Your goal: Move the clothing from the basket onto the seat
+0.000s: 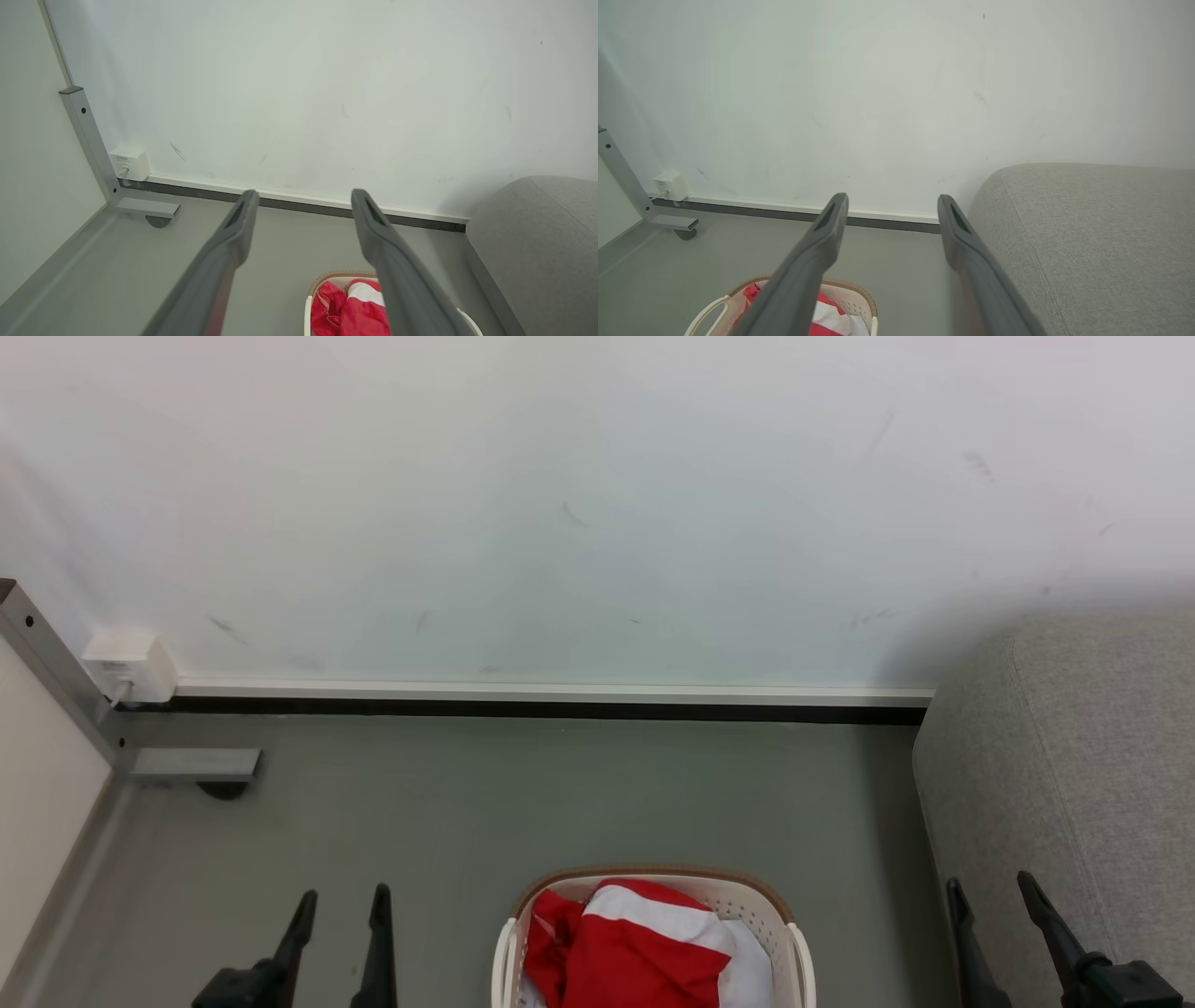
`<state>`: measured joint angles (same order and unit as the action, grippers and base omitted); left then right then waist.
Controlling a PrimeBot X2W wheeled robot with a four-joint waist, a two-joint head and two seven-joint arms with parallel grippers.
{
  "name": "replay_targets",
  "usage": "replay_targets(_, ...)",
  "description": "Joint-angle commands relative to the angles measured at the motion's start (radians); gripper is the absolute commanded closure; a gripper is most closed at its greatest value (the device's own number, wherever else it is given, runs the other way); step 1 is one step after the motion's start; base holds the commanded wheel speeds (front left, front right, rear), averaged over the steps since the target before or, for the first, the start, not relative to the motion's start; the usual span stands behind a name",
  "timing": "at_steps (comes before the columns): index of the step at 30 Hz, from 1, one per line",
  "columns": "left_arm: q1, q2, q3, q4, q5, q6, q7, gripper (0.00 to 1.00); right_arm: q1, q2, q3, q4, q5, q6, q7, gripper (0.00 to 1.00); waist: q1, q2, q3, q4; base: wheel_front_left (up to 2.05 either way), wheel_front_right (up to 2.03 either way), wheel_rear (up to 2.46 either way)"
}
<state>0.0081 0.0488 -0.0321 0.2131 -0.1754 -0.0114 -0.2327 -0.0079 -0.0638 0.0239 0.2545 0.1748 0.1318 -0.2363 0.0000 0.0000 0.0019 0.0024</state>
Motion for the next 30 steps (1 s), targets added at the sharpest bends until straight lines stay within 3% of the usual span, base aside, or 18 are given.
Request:
replay_targets(1, 0.01, 0.005, 0.003, -0.001, 0.032, -0.001, -0.013, 0.0, 0.006, -0.003, 0.0, 0.0, -0.022, -0.002, -0.009, 0.0, 0.0, 0.0, 0.0, 0.0, 0.0, 0.0, 0.0)
replay_targets(13, 0.018, 0.004, -0.002, 0.006, 0.108, 0.008, -0.035, 0.0, 0.006, -0.005, 0.011, 0.009, -0.098, -0.002, -0.031, 0.0, 0.0, 0.0, 0.004, -0.001, 0.0, 0.0, 0.0)
replay_targets(20, 0.012, 0.003, 0.0, 0.008, 0.097, 0.008, -0.032, 0.0, -0.003, -0.003, 0.009, 0.006, -0.079, -0.002, -0.029, 0.0, 0.0, 0.0, 0.022, -0.013, 0.0, 0.0, 0.0)
replay_targets(30, -0.098, 0.003, -0.039, 0.028, 0.099, -0.015, -0.032, 0.0, -0.074, -0.009, 0.0, -0.025, -0.059, -0.002, -0.028, 0.0, 0.0, 0.0, 0.152, -0.039, 0.0, 0.0, 0.0)
